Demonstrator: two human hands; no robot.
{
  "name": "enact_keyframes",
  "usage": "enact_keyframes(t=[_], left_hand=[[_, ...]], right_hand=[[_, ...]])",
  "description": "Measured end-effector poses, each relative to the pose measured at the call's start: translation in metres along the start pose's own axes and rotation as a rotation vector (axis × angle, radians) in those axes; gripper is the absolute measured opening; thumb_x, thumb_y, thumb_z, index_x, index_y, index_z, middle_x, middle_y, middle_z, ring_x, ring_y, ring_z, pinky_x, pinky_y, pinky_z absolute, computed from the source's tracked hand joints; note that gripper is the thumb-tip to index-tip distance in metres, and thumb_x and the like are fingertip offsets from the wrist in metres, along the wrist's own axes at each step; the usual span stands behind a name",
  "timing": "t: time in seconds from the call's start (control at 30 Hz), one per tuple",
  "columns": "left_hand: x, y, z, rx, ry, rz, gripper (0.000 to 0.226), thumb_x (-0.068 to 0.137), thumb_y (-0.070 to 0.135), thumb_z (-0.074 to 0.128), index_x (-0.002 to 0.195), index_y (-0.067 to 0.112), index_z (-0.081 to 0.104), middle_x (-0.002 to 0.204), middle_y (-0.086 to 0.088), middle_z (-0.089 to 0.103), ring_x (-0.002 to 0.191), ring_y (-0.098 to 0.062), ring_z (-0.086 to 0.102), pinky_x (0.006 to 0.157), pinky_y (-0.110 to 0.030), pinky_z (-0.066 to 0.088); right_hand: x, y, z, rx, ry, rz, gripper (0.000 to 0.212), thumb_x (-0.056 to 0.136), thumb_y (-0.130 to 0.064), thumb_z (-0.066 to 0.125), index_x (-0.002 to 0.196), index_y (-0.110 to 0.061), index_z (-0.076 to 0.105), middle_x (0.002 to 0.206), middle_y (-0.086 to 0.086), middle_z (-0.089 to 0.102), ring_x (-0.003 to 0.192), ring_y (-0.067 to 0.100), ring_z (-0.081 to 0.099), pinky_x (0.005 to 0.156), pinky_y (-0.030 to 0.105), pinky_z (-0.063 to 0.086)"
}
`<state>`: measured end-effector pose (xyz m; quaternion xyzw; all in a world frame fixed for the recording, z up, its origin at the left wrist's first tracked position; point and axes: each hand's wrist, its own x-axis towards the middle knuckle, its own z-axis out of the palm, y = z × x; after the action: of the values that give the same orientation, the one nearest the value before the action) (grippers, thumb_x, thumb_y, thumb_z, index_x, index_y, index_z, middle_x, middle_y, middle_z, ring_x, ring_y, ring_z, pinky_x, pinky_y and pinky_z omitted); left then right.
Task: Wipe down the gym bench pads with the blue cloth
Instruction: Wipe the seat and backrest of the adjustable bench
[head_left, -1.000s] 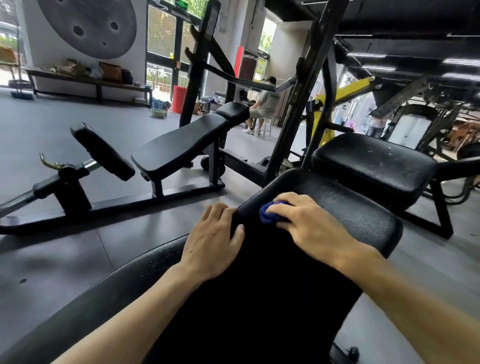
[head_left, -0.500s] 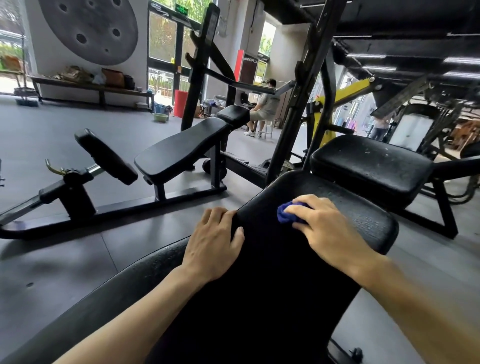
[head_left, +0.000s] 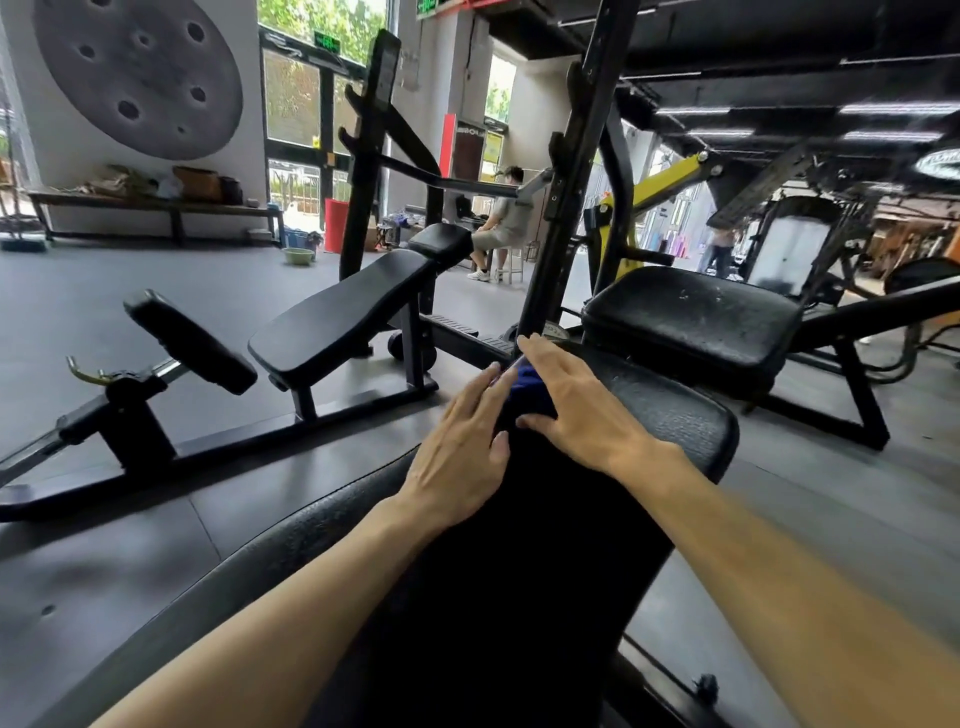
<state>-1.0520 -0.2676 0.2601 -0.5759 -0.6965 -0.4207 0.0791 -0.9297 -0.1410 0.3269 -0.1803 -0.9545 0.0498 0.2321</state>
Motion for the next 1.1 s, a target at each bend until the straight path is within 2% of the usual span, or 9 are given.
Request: enact_keyframes(t=[0.13,0.3,0.43,0.53,0.63,0.7,0.87,1.0,1.1], left_hand=[[0.028,0.015,0.017,0.060,-0.104,-0.020,0.058,0.105,0.045,0.046,0.159,0.040,0.026,0.168,0.010,0.015,0.153,-0.015,0.018,0.124,-0.036,0.023],[0.045,0.018,0.035,0.019,0.002,-0.023,0.029,0.102,0.036,0.055,0.130,0.026,0.057,0.156,0.006,0.041,0.143,-0.019,0.039,0.118,-0.034,0.031],[0.036,0.036,0.041,0.025,0.071,0.038,0.021,0.101,0.026,0.059,0.121,0.021,0.064,0.152,0.006,0.049,0.141,-0.013,0.041,0.113,-0.014,0.021],[0.010,0.064,0.050,-0.031,0.045,0.233,0.021,0.100,0.021,0.060,0.120,0.021,0.067,0.150,0.004,0.053,0.144,-0.010,0.041,0.120,-0.023,0.028],[-0.008,0.071,0.048,-0.060,-0.029,0.359,0.027,0.102,0.020,0.056,0.127,0.024,0.065,0.150,0.007,0.053,0.145,-0.006,0.039,0.120,-0.022,0.028],[-0.002,0.054,0.038,0.009,-0.049,0.351,0.032,0.102,0.023,0.054,0.131,0.026,0.064,0.151,0.006,0.053,0.144,-0.007,0.042,0.121,-0.026,0.031],[0.027,0.035,0.026,0.069,0.056,0.081,0.034,0.098,0.014,0.064,0.129,0.026,0.068,0.148,0.004,0.056,0.141,-0.008,0.047,0.116,-0.037,0.038],[0.010,0.092,0.053,0.014,-0.029,0.326,0.037,0.099,0.013,0.058,0.134,0.020,0.067,0.151,0.001,0.054,0.145,-0.010,0.041,0.122,-0.026,0.028],[-0.006,0.119,0.071,-0.046,-0.062,0.481,0.036,0.101,0.014,0.054,0.136,0.017,0.066,0.153,0.000,0.051,0.148,-0.011,0.038,0.122,-0.027,0.029]], right_hand=[[-0.034,0.015,-0.020,-0.118,0.042,0.052,0.101,0.080,-0.055,0.076,0.159,-0.018,0.025,0.166,-0.003,0.021,0.152,0.015,0.017,0.124,0.038,0.022],[-0.092,0.054,-0.058,-0.299,-0.021,0.350,0.139,0.054,-0.104,0.041,0.160,-0.018,0.014,0.169,-0.003,0.002,0.154,0.015,-0.001,0.126,0.040,0.009],[-0.109,0.063,-0.052,-0.248,-0.070,0.379,0.137,0.059,-0.105,0.025,0.161,-0.017,-0.001,0.169,-0.002,-0.007,0.154,0.013,-0.010,0.125,0.035,0.000],[-0.109,0.063,-0.046,-0.279,-0.031,0.344,0.134,0.062,-0.104,0.019,0.160,-0.015,-0.004,0.169,0.001,-0.008,0.154,0.013,-0.012,0.121,0.032,-0.004],[-0.110,0.069,-0.049,-0.269,-0.044,0.319,0.140,0.056,-0.108,0.014,0.160,-0.016,-0.006,0.168,-0.001,-0.011,0.153,0.012,-0.015,0.122,0.033,-0.004],[-0.112,0.071,-0.055,-0.246,-0.100,0.296,0.142,0.055,-0.108,0.019,0.160,-0.017,-0.009,0.167,-0.004,-0.017,0.151,0.009,-0.021,0.122,0.032,-0.007],[-0.115,0.074,-0.079,-0.140,-0.266,0.252,0.145,0.055,-0.099,0.049,0.159,-0.020,-0.013,0.164,-0.012,-0.024,0.148,0.002,-0.026,0.120,0.028,-0.008],[-0.109,0.083,-0.085,-0.154,-0.320,0.225,0.158,0.045,-0.091,0.069,0.160,-0.018,-0.011,0.166,-0.009,-0.019,0.152,0.010,-0.018,0.126,0.034,0.003],[-0.111,0.088,-0.085,-0.173,-0.303,0.206,0.151,0.054,-0.071,0.085,0.160,-0.018,-0.009,0.167,-0.007,-0.015,0.153,0.011,-0.013,0.126,0.033,0.006]])
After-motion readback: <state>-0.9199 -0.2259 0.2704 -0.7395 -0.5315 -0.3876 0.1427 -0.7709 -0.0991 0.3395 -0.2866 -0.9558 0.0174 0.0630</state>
